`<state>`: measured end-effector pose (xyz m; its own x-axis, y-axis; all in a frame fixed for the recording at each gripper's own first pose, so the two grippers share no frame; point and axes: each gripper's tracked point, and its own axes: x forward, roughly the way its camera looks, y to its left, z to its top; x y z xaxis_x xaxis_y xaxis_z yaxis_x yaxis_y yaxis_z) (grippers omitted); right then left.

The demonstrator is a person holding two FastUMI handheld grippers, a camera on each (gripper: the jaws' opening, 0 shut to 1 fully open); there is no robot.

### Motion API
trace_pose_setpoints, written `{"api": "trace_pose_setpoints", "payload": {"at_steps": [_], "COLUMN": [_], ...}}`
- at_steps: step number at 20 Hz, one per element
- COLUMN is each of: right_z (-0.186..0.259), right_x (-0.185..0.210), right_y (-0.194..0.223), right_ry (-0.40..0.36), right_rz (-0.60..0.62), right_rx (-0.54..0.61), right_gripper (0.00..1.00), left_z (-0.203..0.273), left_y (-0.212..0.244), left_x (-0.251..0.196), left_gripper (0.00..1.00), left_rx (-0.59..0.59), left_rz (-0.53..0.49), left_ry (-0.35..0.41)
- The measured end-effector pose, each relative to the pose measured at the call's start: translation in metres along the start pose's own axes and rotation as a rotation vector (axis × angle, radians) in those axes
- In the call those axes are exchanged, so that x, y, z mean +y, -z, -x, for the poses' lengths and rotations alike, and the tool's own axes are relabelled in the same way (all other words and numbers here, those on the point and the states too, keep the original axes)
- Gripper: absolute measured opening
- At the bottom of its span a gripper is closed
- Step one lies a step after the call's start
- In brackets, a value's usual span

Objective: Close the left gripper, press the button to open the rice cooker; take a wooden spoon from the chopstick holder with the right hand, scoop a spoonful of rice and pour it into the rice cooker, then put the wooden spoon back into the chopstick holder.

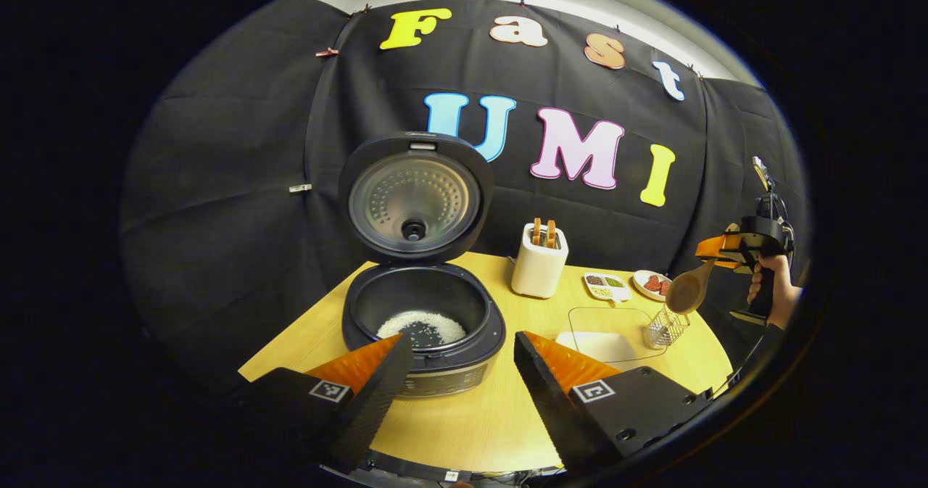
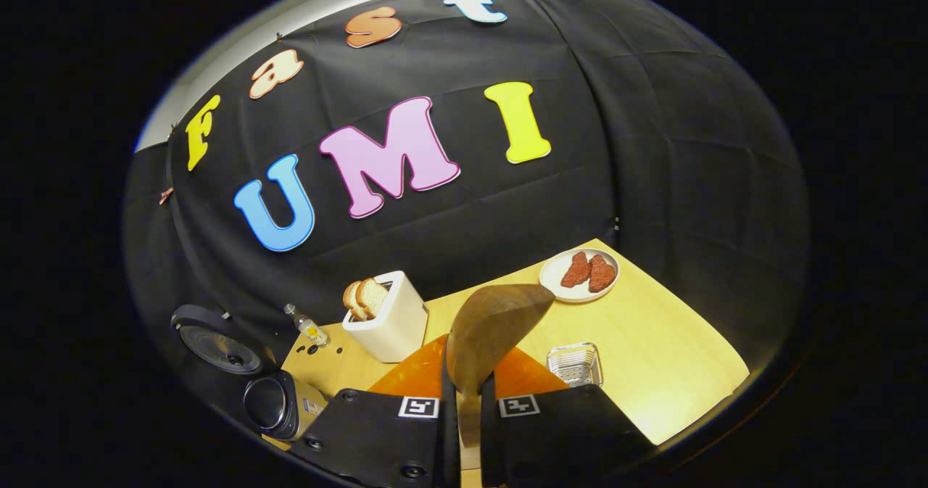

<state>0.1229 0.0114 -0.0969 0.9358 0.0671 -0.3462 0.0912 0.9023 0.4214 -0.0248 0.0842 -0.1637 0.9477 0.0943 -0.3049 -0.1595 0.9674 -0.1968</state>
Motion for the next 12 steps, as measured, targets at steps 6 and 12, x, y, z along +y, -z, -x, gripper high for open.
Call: {"api": "trace_pose_setpoints", "payload": {"at_steps": [6, 12], "right_z": [-0.019, -0.054], "right_x": [0.026, 0.012], "right_y": [0.057, 0.102], "right_ry": [-0.032, 0.000], "right_rz": [0.138, 0.203], "right_rx": [0.045, 0.051], "right_gripper": [0.15, 0.15], "left_z": [0.005, -0.003], "left_y": [0.022, 0.045], "left_x": [0.007, 0.003], "left_gripper": [0.96, 0.96], "left_rx": [0.025, 0.062], "left_rz": [-0.035, -0.089], "left_ry": [0.046, 0.083]}}
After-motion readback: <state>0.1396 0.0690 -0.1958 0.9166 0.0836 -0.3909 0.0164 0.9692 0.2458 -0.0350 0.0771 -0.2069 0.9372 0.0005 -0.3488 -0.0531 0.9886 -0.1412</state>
